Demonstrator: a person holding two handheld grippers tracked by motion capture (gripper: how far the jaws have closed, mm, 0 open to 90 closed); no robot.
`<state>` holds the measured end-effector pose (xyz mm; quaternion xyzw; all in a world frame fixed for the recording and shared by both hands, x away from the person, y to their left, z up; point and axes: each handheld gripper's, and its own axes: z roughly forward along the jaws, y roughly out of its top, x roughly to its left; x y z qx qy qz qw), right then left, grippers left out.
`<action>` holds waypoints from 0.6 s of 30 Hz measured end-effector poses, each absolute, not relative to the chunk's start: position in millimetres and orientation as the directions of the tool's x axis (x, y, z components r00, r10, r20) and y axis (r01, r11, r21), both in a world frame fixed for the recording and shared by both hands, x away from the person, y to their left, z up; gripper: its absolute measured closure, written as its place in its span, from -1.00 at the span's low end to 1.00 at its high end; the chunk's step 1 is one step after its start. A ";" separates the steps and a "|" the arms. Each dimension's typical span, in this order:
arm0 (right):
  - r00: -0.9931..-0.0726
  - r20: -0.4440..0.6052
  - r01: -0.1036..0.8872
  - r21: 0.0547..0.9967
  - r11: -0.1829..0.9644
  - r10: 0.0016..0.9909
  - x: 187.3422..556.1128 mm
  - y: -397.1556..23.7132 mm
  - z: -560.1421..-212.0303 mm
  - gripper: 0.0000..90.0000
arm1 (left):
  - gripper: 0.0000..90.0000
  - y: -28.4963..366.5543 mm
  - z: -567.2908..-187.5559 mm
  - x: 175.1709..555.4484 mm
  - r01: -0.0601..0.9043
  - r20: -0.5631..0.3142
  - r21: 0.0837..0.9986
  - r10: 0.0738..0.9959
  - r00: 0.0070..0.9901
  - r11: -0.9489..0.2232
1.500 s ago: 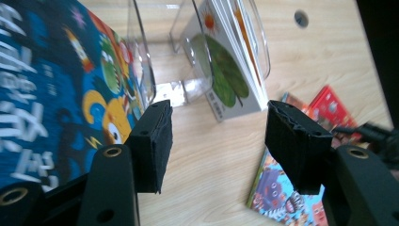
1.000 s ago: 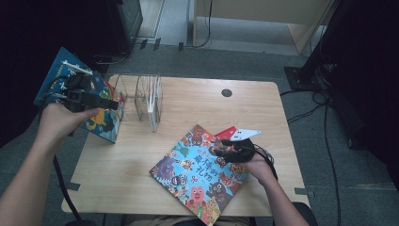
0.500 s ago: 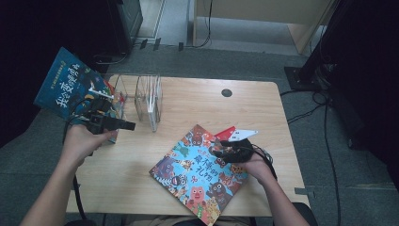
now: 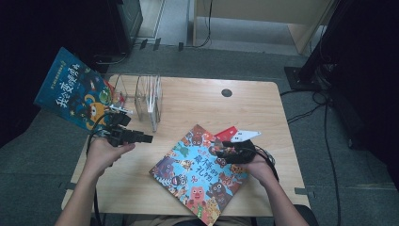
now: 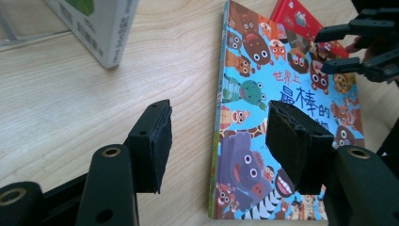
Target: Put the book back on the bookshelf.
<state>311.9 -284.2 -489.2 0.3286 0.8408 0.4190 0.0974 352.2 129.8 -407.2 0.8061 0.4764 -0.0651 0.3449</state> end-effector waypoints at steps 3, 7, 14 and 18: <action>-0.761 0.110 0.473 0.770 0.429 0.639 309.4 -286.7 -489.1 0.01 | -0.07 124.8 -415.3 350.9 0.811 -0.452 0.496 0.705 0.547 -0.311; -0.752 0.107 0.476 0.770 0.425 0.650 305.4 -291.2 -489.5 0.01 | -0.07 117.0 -426.5 349.3 0.807 -0.459 0.486 0.688 0.563 -0.336; -0.728 0.106 0.491 0.770 0.408 0.677 296.3 -302.1 -490.9 0.02 | -0.08 104.3 -439.5 349.6 0.791 -0.453 0.489 0.668 0.590 -0.367; -0.710 0.109 0.505 0.768 0.394 0.696 290.2 -308.3 -491.0 0.06 | -0.08 97.2 -447.4 352.3 0.785 -0.449 0.481 0.658 0.604 -0.391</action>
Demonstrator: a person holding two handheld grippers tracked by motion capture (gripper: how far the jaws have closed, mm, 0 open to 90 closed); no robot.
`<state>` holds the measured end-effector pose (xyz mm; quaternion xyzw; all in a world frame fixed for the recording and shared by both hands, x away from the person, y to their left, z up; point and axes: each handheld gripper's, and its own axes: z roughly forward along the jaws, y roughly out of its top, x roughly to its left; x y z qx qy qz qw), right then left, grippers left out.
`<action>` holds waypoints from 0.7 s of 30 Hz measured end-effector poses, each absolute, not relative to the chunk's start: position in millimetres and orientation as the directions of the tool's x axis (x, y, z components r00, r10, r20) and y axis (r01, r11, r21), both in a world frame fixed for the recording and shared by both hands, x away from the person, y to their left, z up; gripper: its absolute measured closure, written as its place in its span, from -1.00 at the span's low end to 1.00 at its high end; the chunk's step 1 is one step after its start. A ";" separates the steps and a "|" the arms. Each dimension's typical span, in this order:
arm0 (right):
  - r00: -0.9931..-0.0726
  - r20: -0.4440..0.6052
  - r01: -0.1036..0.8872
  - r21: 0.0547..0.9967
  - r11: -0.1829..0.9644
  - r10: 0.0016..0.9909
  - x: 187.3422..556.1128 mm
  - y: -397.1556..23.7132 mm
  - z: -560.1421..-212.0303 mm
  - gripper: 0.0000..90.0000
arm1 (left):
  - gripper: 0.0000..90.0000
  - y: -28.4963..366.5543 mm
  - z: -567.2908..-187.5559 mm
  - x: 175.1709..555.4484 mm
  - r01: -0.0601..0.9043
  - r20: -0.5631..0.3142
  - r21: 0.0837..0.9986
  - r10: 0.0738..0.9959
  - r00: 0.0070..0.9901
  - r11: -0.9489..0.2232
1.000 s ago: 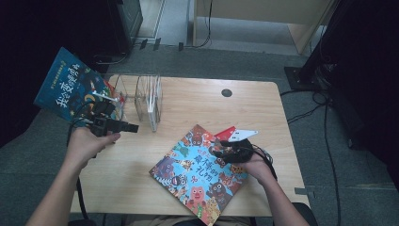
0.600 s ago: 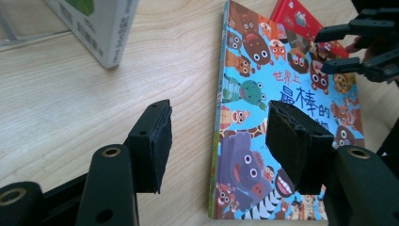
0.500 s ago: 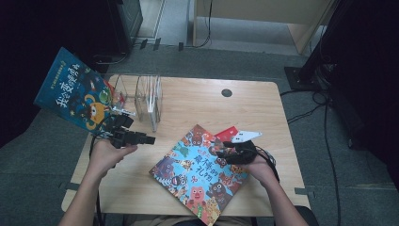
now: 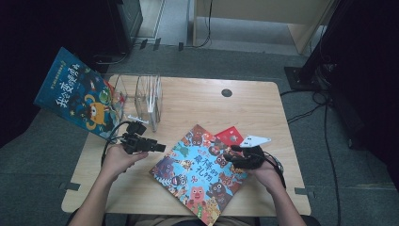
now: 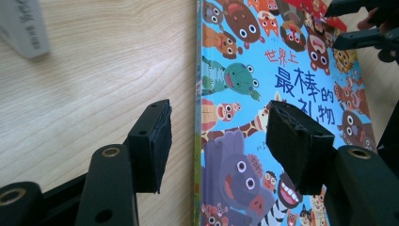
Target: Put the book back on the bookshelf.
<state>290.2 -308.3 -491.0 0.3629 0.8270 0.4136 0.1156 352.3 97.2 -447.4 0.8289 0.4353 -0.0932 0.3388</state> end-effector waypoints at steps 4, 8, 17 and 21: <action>-0.686 0.130 0.526 0.768 0.364 0.716 284.7 -314.9 -491.1 0.17 | -0.06 93.6 -452.1 354.7 0.771 -0.443 0.492 0.646 0.622 -0.405; -0.666 0.133 0.538 0.768 0.349 0.734 279.3 -320.8 -491.3 0.26 | -0.07 91.4 -458.4 358.5 0.774 -0.449 0.491 0.646 0.618 -0.400; -0.651 0.140 0.553 0.761 0.339 0.746 266.7 -331.6 -492.5 0.49 | 0.21 83.4 -467.8 361.7 0.738 -0.444 0.527 0.603 0.662 -0.422; -0.648 0.132 0.554 0.757 0.346 0.750 261.4 -334.4 -493.7 0.56 | 0.27 80.5 -468.6 364.7 0.726 -0.431 0.540 0.601 0.673 -0.426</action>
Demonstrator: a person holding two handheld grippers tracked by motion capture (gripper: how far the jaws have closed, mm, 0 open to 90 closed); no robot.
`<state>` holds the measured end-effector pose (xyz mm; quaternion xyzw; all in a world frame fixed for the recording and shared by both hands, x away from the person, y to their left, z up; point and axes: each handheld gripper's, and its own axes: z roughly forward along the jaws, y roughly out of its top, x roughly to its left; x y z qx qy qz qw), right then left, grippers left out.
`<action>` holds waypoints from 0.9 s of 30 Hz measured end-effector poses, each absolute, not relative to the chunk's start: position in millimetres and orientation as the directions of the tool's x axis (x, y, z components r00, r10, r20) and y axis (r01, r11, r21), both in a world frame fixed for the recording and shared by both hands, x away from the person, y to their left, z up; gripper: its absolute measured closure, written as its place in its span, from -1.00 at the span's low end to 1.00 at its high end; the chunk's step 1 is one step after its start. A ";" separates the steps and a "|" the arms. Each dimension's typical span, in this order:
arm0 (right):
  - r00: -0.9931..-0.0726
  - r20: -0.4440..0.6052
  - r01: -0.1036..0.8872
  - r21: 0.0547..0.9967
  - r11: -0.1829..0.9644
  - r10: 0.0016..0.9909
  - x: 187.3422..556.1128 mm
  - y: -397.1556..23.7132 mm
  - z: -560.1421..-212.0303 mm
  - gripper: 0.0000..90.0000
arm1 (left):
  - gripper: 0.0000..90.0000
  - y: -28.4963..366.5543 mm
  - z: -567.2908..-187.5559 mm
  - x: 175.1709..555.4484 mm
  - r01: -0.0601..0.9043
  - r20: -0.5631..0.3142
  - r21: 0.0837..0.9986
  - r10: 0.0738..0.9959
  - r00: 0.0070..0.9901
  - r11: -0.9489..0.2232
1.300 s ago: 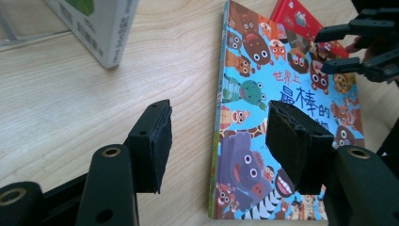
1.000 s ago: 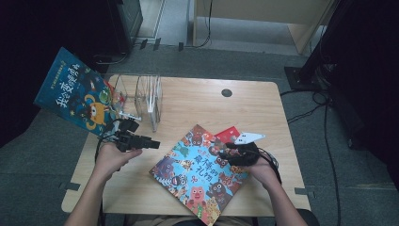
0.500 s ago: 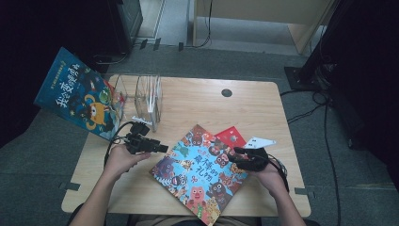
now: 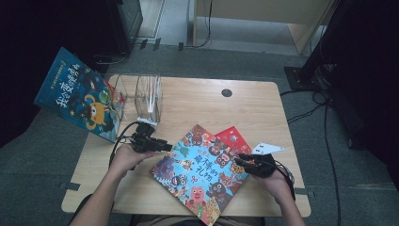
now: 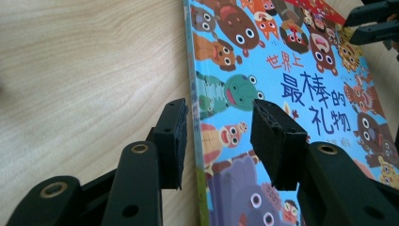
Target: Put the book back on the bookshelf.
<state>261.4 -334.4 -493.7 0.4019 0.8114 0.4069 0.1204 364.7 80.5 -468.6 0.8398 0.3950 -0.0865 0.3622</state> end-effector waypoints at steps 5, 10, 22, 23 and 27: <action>-0.634 0.133 0.563 0.755 0.336 0.762 255.2 -341.1 -494.8 0.66 | 0.28 75.9 -470.0 368.3 0.730 -0.410 0.517 0.619 0.670 -0.447; -0.622 0.136 0.576 0.746 0.333 0.771 249.3 -346.2 -496.4 0.73 | 0.29 72.4 -470.2 372.7 0.744 -0.405 0.497 0.638 0.654 -0.447; -0.588 0.143 0.599 0.738 0.310 0.796 236.8 -357.6 -498.3 0.90 | 0.68 66.5 -476.0 381.9 0.777 -0.466 0.473 0.630 0.621 -0.415; -0.589 0.142 0.598 0.739 0.310 0.795 236.0 -358.6 -498.4 0.91 | 0.68 65.5 -475.7 381.9 0.767 -0.456 0.480 0.626 0.633 -0.425; -0.582 0.144 0.602 0.737 0.306 0.800 231.6 -361.4 -498.4 0.94 | 0.66 62.3 -475.6 381.8 0.754 -0.456 0.488 0.608 0.650 -0.440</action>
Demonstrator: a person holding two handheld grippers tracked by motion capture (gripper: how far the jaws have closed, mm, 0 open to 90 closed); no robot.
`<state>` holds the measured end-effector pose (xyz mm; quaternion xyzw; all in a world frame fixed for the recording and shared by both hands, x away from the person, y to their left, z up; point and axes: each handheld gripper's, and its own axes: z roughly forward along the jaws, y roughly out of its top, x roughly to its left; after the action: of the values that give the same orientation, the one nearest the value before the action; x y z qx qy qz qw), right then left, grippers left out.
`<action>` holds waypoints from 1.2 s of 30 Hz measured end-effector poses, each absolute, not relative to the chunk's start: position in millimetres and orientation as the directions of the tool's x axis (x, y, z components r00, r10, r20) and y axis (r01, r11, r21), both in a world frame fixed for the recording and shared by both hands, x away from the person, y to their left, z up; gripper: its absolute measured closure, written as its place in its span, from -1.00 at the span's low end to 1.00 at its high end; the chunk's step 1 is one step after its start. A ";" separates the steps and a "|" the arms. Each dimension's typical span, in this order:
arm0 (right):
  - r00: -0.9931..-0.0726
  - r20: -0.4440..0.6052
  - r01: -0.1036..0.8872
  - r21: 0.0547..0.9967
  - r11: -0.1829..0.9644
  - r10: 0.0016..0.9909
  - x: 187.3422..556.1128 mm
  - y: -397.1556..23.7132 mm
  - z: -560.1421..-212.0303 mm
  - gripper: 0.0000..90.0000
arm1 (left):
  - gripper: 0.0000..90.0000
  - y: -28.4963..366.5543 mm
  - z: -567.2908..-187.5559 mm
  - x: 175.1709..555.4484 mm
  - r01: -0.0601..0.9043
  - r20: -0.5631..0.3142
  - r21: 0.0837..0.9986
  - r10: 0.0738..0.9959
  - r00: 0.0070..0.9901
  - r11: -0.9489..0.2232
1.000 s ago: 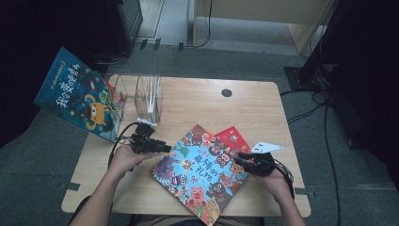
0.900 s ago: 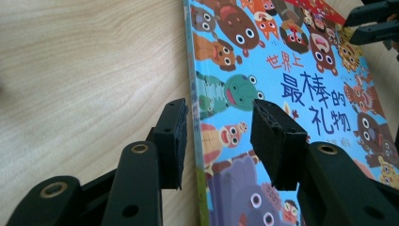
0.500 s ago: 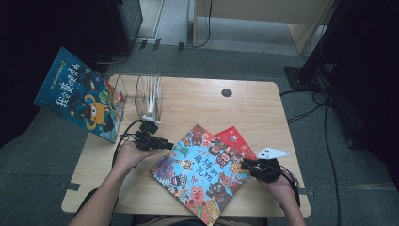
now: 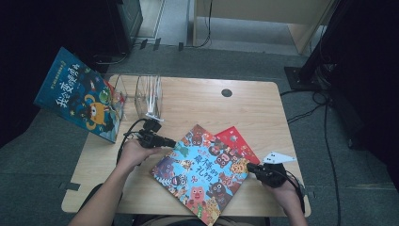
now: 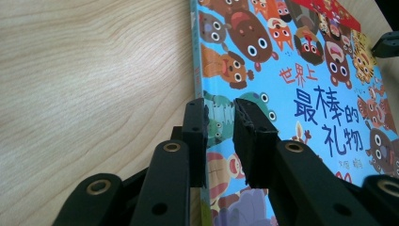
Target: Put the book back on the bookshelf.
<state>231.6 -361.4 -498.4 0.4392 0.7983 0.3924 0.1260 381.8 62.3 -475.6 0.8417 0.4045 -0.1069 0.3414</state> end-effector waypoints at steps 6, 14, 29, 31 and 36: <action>-0.575 0.154 0.612 0.732 0.298 0.803 226.1 -364.1 -498.2 0.94 | 0.49 59.5 -478.1 385.9 0.766 -0.453 0.469 0.625 0.636 -0.439; -0.579 0.152 0.619 0.722 0.310 0.801 224.8 -365.9 -499.1 0.94 | 0.40 59.6 -478.7 386.6 0.771 -0.458 0.464 0.627 0.630 -0.436; -0.576 0.150 0.619 0.722 0.309 0.804 233.5 -362.7 -499.0 0.91 | 0.18 64.7 -480.9 382.2 0.773 -0.471 0.455 0.617 0.630 -0.442; -0.574 0.155 0.621 0.722 0.305 0.804 236.2 -362.1 -499.2 0.91 | 0.14 66.4 -480.8 381.0 0.771 -0.483 0.457 0.605 0.633 -0.443; -0.576 0.150 0.618 0.723 0.308 0.804 242.8 -358.9 -499.1 0.91 | 0.03 69.5 -479.5 377.4 0.765 -0.493 0.462 0.587 0.642 -0.448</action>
<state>242.8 -358.9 -499.1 0.4444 0.7998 0.3851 0.1203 377.4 69.5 -479.5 0.8407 0.4022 -0.1317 0.3377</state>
